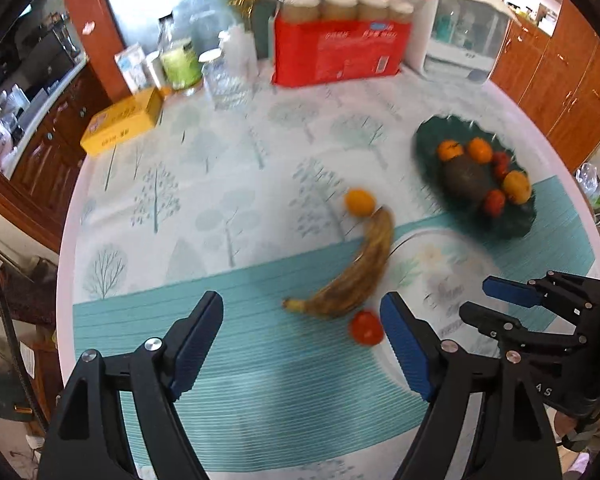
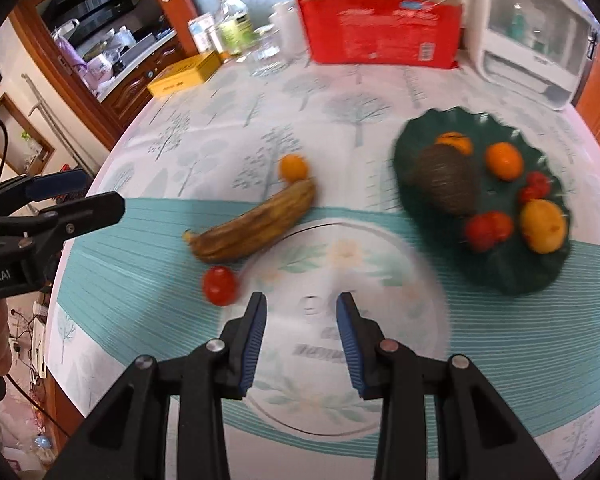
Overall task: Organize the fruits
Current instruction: 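Withdraw both tools from the green plate toward the banana, then grasp the brown banana with the left tool while the right tool grasps the last cherry tomato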
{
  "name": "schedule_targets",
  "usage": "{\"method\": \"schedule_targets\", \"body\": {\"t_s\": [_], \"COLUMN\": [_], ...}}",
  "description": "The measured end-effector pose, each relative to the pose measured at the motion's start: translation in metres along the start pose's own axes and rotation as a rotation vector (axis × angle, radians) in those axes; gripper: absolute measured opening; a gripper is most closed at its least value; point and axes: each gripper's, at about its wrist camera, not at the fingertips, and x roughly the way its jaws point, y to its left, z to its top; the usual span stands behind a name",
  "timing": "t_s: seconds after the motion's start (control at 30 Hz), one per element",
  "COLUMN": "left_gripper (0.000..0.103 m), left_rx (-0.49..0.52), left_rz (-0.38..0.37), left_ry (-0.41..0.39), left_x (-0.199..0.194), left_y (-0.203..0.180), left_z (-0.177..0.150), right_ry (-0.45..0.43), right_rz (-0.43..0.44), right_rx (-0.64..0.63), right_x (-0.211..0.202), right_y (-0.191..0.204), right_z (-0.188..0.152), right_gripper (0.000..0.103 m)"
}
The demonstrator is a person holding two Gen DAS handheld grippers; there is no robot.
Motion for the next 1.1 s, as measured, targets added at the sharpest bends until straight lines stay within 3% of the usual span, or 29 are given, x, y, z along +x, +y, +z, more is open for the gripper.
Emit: {"method": "schedule_targets", "body": {"t_s": [0.53,0.83,1.1], "left_gripper": [0.080,0.080,0.080], "left_rx": [0.054,0.075,0.113], "left_rz": [-0.054,-0.105,-0.174], "left_ry": [0.050,0.089,0.141], "left_x": [0.038,0.063,0.099], "left_y": [0.037,0.026,-0.005], "left_z": [-0.007,0.000,0.012], "right_ry": [0.098,0.072,0.044], "right_rz": [-0.001,-0.029,-0.100], "right_rx": [-0.025,-0.029,0.060], "right_x": [0.077,0.078,0.066], "right_y": [0.059,0.056,0.018], "right_z": [0.002,0.003,-0.003], "right_gripper": [0.037,0.033,0.032]}}
